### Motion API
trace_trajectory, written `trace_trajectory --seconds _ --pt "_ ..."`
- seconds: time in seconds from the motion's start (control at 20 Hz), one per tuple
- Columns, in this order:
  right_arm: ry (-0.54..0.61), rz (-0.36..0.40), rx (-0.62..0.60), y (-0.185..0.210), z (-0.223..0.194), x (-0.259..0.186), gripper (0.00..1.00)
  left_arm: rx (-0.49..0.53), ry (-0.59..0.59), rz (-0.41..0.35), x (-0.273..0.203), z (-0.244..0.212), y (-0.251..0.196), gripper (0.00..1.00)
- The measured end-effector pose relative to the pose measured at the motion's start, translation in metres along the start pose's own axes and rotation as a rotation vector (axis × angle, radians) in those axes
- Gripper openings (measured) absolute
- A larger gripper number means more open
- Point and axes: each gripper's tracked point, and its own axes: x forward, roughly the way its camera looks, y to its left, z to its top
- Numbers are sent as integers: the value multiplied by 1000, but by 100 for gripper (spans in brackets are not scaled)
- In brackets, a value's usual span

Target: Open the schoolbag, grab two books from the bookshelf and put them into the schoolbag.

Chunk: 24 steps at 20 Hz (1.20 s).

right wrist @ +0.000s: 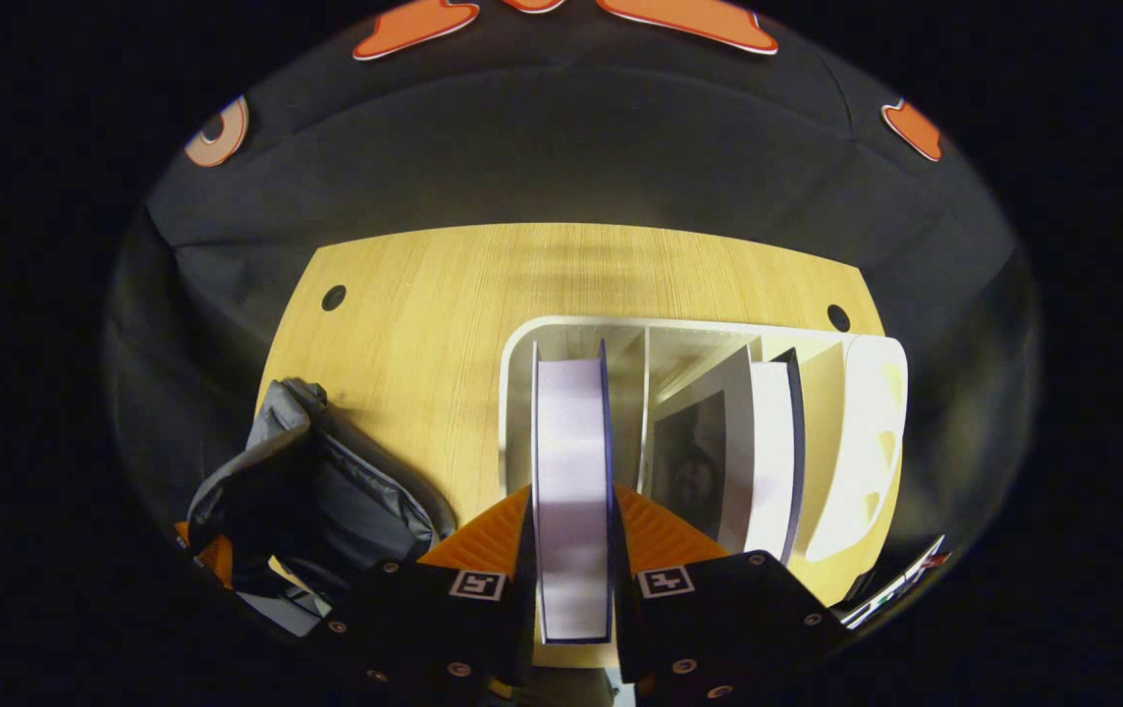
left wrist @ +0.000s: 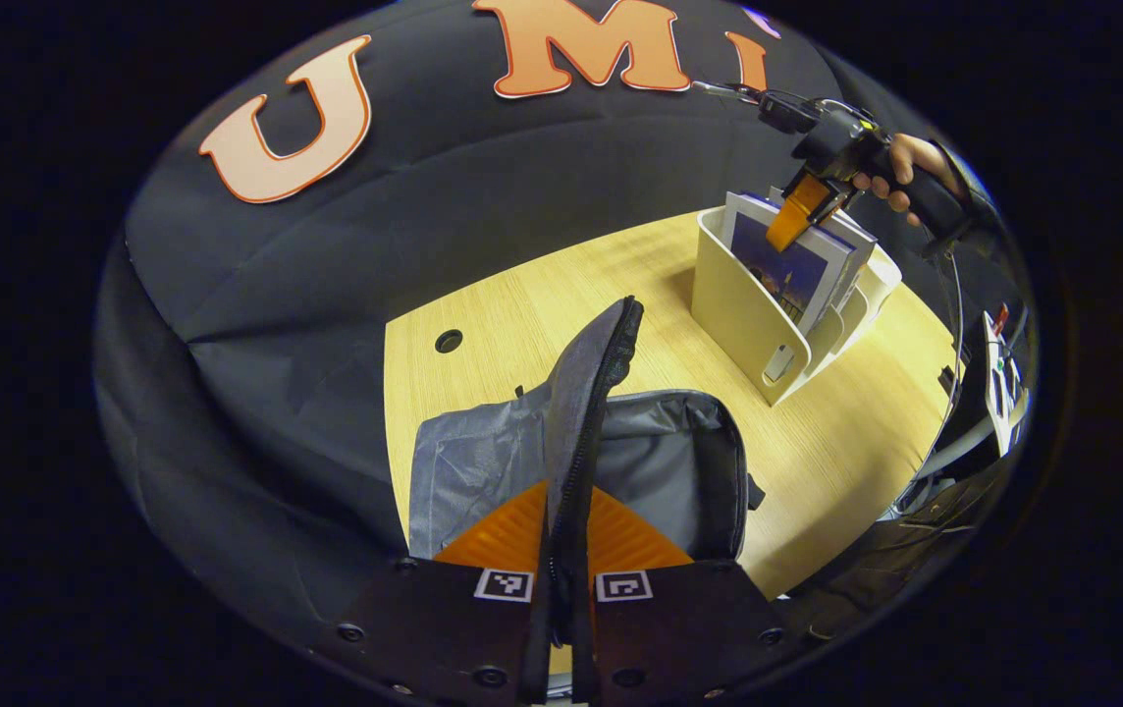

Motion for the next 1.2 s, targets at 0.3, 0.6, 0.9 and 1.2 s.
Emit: trace_trajectory --seconds 0.3,0.6,0.9,1.2 --pt "-90 61 57 -19 13 -56 31 -9 -1 -1 0 -3 -2 9" --pt "-193 134 140 -43 21 -115 30 -24 4 4 2 -4 -3 9" --pt "-257 203 161 -51 8 -163 29 -22 7 13 0 -3 -2 9" --pt "-259 310 153 -16 -20 -168 29 -56 12 7 2 -4 -10 9"
